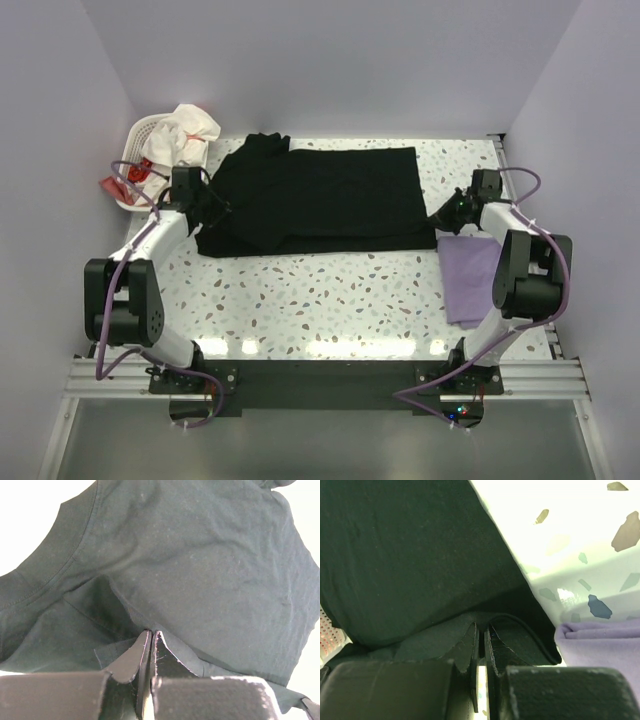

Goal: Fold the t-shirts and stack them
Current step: Fold the tshirt

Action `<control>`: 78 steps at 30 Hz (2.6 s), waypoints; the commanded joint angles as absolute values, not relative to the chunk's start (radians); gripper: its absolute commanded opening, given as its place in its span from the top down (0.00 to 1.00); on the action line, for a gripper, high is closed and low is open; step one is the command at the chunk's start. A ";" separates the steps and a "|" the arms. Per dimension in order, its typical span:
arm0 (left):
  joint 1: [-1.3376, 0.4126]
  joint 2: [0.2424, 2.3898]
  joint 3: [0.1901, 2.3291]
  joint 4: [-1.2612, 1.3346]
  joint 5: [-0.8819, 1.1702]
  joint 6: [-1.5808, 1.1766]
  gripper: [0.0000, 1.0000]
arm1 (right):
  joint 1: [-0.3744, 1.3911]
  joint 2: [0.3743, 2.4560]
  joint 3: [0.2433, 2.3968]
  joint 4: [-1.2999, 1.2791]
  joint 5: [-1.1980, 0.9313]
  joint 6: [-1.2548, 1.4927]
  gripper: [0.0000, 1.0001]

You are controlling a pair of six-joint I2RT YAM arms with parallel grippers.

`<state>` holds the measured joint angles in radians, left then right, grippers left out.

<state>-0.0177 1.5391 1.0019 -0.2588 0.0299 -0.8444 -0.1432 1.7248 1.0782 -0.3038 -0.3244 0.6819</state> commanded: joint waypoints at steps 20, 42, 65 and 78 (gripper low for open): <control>0.000 1.654 1.140 -0.204 0.064 -0.828 1.00 | -0.147 1.810 1.175 -0.249 -0.348 0.715 0.98; 0.000 1.710 1.145 -0.021 0.278 -0.752 0.41 | -0.083 1.807 1.263 -0.275 -0.335 0.629 0.42; -0.077 1.580 0.836 0.077 0.077 -0.836 0.26 | 0.319 1.714 1.135 -0.152 -0.199 0.581 0.41; -0.107 1.718 0.977 0.101 0.095 -0.856 0.26 | 0.347 1.678 1.108 -0.150 -0.196 0.563 0.40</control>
